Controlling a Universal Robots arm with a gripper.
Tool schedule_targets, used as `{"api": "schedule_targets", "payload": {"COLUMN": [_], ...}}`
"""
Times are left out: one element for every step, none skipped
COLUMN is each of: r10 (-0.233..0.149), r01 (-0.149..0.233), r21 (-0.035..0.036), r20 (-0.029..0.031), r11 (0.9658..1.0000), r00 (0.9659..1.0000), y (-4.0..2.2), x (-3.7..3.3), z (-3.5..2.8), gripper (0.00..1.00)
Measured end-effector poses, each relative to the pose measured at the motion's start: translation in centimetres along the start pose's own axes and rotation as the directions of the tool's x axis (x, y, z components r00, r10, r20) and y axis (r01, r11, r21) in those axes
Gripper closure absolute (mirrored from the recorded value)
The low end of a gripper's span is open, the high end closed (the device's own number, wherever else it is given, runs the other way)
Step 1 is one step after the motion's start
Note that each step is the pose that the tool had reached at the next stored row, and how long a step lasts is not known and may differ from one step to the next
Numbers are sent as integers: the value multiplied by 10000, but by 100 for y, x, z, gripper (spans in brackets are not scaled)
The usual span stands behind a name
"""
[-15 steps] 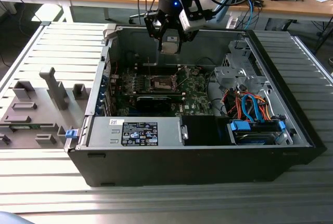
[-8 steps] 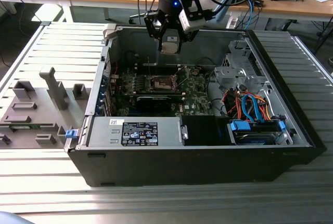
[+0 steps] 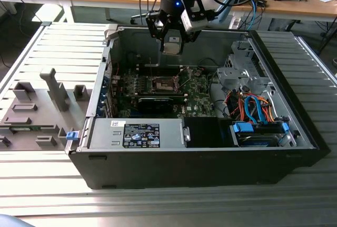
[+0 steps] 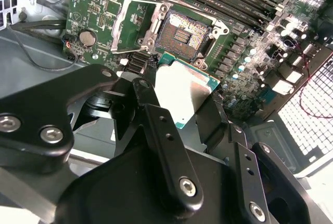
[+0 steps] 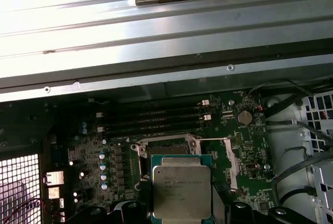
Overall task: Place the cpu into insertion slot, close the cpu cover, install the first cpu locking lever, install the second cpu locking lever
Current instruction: 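Place the cpu into insertion slot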
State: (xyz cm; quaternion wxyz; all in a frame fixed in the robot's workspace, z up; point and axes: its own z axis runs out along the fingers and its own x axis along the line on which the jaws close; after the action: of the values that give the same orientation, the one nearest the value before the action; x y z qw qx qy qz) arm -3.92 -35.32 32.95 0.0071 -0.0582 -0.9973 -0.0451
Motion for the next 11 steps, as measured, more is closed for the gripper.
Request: {"api": "schedule_targets", "payload": {"r10": [10, 20, 26, 32, 40, 46, 54, 70, 82, 86, 93], "r01": [-10, -20, -26, -32, -40, -46, -54, -70, -82, -86, -93], "r21": [-1, -1, -1, -1, -1, -2, -1, -2, -2, -2, -2], "r20": [1, 2, 3, 3, 3, 4, 5, 6, 7, 8, 8], "r11": [10000, 10000, 10000, 10000, 10000, 10000, 10000, 10000, 10000, 10000, 10000], "r00": [10000, 10000, 10000, 10000, 10000, 10000, 10000, 10000, 10000, 10000, 10000], "y": [0, 0, 0, 0, 0, 0, 0, 0, 0, 0, 0], "x": [0, 0, 0, 0, 0, 0, 0, 0, 0, 0, 0], "z": [0, 0, 0, 0, 0, 1, 1, 1, 1, 1, 1], "gripper": [46, 46, 46, 46, 46, 46, 46, 46, 46, 46, 46]}}
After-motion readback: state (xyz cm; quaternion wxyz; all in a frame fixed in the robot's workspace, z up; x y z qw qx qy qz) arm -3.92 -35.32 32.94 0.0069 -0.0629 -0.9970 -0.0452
